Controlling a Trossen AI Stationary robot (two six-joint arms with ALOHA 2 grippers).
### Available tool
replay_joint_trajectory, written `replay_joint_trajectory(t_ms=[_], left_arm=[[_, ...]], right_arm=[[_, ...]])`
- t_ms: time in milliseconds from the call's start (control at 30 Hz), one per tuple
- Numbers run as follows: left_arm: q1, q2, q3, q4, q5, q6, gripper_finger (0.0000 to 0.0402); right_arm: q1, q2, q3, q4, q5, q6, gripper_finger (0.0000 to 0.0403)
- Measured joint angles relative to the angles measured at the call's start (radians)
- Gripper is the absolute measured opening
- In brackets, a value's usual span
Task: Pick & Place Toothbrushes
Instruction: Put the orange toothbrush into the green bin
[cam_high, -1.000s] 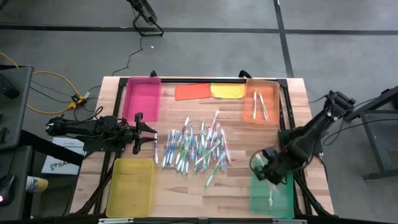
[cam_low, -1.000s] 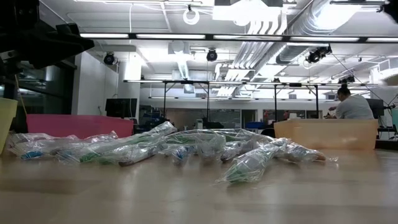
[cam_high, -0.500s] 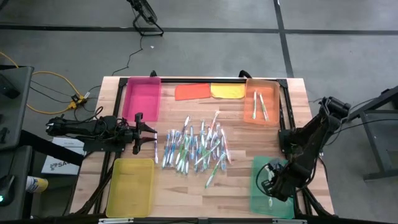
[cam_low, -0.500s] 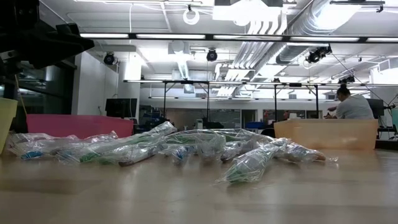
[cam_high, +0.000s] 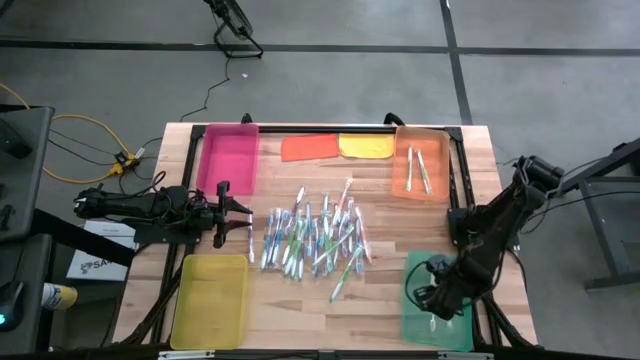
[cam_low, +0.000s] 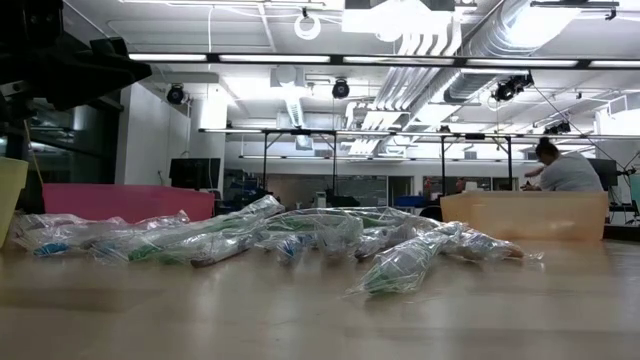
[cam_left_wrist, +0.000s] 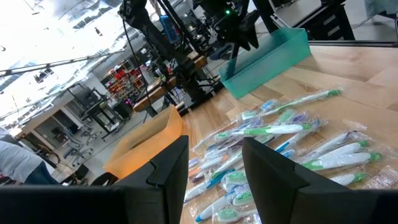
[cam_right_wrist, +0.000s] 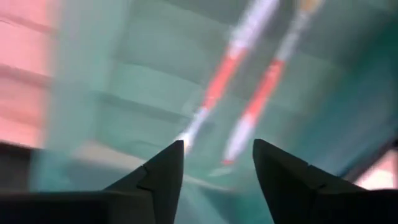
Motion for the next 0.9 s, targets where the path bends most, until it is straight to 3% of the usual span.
replay_joint_trajectory(t_ms=[400, 900], left_arm=[[0.0, 0.0, 0.0, 0.0, 0.0, 0.0, 0.0147], [0.0, 0.0, 0.0, 0.0, 0.0, 0.0, 0.0147]], right_arm=[[-0.244, -0.081, 0.0, 0.043, 0.087, -0.346, 0.0189], [-0.63, -0.059, 0.0, 0.162, 0.192, -0.838, 0.0187]])
